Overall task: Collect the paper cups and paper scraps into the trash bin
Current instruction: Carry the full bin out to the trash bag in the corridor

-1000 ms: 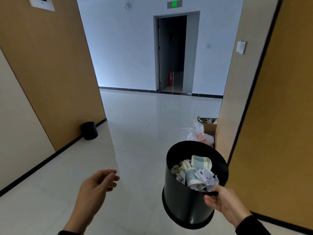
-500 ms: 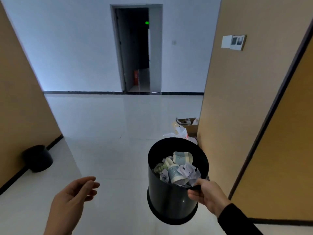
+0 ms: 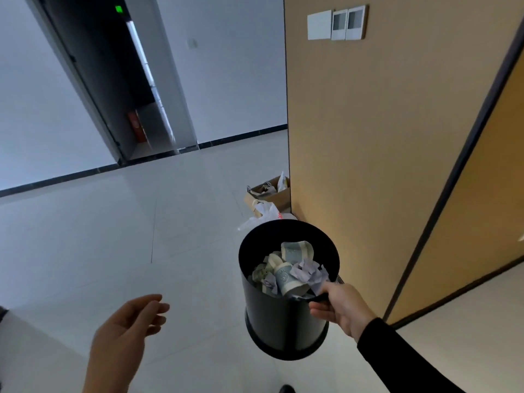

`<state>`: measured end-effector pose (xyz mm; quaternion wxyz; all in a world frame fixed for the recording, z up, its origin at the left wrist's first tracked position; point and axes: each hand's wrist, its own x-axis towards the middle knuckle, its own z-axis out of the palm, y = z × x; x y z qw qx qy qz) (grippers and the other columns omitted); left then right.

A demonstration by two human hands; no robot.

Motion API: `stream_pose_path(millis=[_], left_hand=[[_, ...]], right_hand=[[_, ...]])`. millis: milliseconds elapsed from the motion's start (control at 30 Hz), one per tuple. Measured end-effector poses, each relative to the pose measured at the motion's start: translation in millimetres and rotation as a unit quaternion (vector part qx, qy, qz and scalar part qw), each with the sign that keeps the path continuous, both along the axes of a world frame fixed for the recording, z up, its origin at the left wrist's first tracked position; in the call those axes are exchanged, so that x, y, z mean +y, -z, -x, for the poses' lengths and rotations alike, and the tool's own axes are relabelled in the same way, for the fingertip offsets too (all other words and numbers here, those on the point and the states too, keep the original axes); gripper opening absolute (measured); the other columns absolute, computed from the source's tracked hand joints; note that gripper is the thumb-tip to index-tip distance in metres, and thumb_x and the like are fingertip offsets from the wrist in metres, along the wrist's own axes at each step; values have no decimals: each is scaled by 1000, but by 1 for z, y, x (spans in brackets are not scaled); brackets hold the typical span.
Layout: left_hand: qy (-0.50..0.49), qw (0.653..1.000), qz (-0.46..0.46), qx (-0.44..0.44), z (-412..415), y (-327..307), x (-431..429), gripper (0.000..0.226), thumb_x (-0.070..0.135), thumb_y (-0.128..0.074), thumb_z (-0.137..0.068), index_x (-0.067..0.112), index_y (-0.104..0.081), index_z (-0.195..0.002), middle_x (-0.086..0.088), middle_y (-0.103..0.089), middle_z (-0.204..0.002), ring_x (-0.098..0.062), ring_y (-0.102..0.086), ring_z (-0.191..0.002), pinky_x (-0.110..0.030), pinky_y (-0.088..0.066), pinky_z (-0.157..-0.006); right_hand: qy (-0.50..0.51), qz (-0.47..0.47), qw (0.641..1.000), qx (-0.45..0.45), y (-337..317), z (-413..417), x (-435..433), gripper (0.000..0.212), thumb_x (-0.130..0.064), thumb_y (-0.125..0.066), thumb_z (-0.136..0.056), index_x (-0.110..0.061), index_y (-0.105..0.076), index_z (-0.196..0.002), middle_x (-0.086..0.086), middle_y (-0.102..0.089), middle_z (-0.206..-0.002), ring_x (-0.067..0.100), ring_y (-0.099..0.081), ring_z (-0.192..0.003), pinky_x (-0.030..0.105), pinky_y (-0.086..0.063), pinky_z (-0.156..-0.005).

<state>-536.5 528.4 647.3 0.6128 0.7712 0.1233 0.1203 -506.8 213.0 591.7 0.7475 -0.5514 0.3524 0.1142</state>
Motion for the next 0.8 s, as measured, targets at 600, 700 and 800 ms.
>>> stream_pose_path(millis=[600,700,800], left_hand=[[232,969,-62,49,-394,7,-109,17,7,-57,-88,18,-69,-83,8,-74,-69,-1,-64,-56,-28,-52,-66],[307,946,-75,74,-448,24,-140,17,6,-57,-88,17,-69,-84,8,-74,-69,-2,-64,-57,-26,-52,-66],[379,916,-86,99,-503,48,-170,17,7,-57,-88,18,-69,-84,7,-75,-72,-12,-67,-65,-26,-52,-66]], right_hand=[[186,-28,982,33,49,-290,-38,17,3,-42,-90,6,-53,-77,10,-56,-35,17,-56,-27,22,-47,-30],[241,-33,968,54,69,-306,-45,20,2,-42,-91,7,-55,-77,10,-57,-35,17,-57,-28,23,-49,-32],[303,-32,949,83,94,-322,-48,19,2,-43,-91,7,-56,-79,11,-59,-38,17,-57,-29,24,-50,-33]])
